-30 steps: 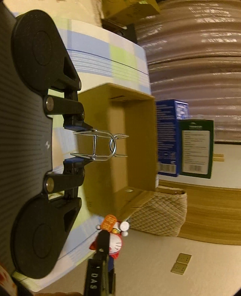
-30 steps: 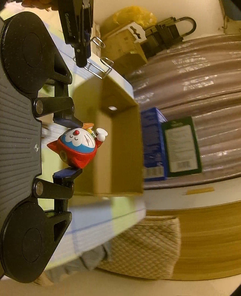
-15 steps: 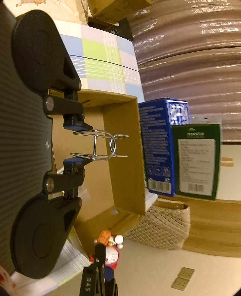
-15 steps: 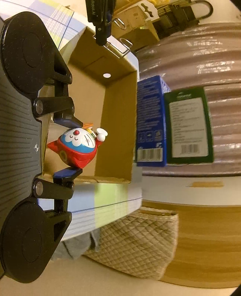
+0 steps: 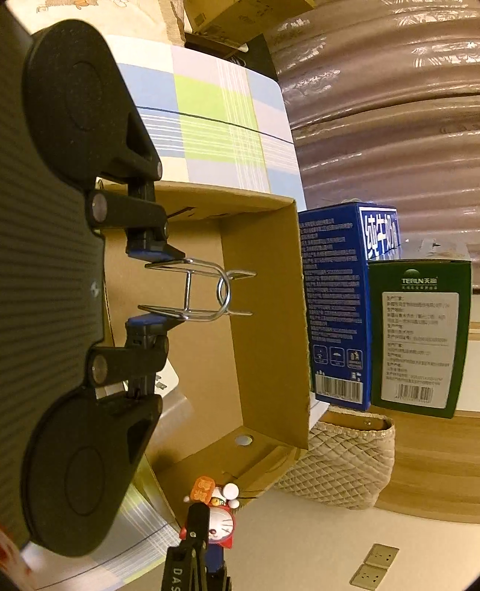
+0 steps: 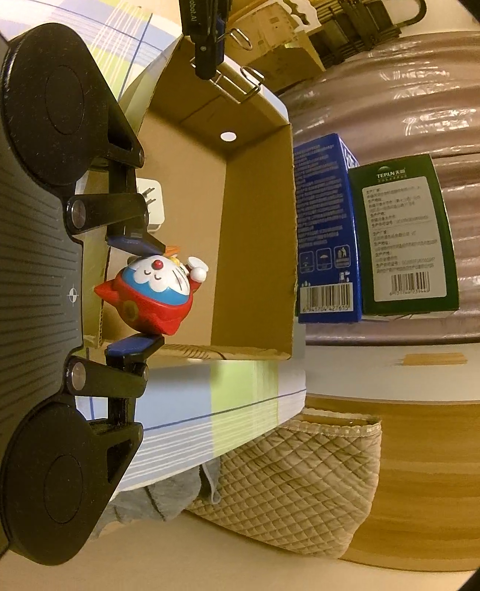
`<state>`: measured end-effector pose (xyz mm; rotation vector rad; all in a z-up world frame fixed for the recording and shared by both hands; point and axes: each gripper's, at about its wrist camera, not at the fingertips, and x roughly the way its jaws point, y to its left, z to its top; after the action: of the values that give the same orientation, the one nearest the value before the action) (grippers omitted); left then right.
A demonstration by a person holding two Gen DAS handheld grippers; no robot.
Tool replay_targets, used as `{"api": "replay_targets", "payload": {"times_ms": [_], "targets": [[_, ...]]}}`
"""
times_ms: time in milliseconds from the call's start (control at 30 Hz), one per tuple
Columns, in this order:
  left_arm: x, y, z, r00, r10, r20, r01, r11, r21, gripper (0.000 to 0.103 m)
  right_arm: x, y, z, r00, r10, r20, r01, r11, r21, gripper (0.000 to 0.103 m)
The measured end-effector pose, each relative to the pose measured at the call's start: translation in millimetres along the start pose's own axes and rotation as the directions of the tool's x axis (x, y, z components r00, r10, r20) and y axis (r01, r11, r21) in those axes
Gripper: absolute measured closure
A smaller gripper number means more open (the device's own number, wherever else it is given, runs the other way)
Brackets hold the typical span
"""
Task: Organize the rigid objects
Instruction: 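Carry the wire holder and Doraemon figure into the cardboard box, then open both tools to release the holder and figure in the box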
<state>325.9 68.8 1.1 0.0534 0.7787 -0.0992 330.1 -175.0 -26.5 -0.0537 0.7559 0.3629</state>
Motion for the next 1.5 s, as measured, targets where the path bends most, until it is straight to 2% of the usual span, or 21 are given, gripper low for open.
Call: {"api": "replay_targets", "payload": {"times_ms": [133, 667, 733, 800, 933, 1133, 1267, 1500], "targets": [[-1, 2, 0, 1.0, 0.022, 0.004, -0.022, 1.0, -0.007, 0.074, -2, 1, -1, 1.0, 0.001, 0.002, -0.001, 1.0, 0.003, 0.061], [-43, 8, -5, 0.996, 0.039, 0.08, -0.038, 0.999, -0.011, 0.074, -4, 2, -3, 1.0, 0.006, 0.016, -0.006, 1.0, -0.004, 0.061], [-48, 9, -7, 0.996, 0.036, 0.084, -0.035, 0.999, -0.017, 0.074, -6, 3, -4, 1.0, 0.005, 0.03, -0.005, 1.0, -0.013, 0.056], [-52, 11, -9, 0.995, 0.041, 0.089, -0.039, 0.999, -0.027, 0.074, -11, 3, -4, 0.999, 0.004, 0.05, -0.003, 1.0, -0.013, 0.04], [-68, 13, -18, 0.993, 0.052, 0.102, -0.049, 0.998, -0.039, 0.074, -35, 2, -10, 0.995, -0.01, 0.095, 0.011, 1.0, -0.002, 0.038], [-99, 13, -42, 0.991, 0.06, 0.116, -0.051, 0.996, -0.072, 0.07, -80, 8, -42, 0.992, -0.017, 0.126, 0.017, 1.0, 0.007, 0.035], [-120, 13, -61, 0.992, 0.062, 0.113, -0.049, 0.993, -0.11, 0.069, -103, 14, -73, 0.996, -0.015, 0.082, 0.01, 0.998, 0.061, 0.034], [-148, 17, -106, 0.99, 0.106, 0.089, -0.092, 0.984, -0.154, 0.066, -144, 27, -119, 0.998, 0.016, 0.057, -0.023, 0.992, 0.122, 0.033]]}}
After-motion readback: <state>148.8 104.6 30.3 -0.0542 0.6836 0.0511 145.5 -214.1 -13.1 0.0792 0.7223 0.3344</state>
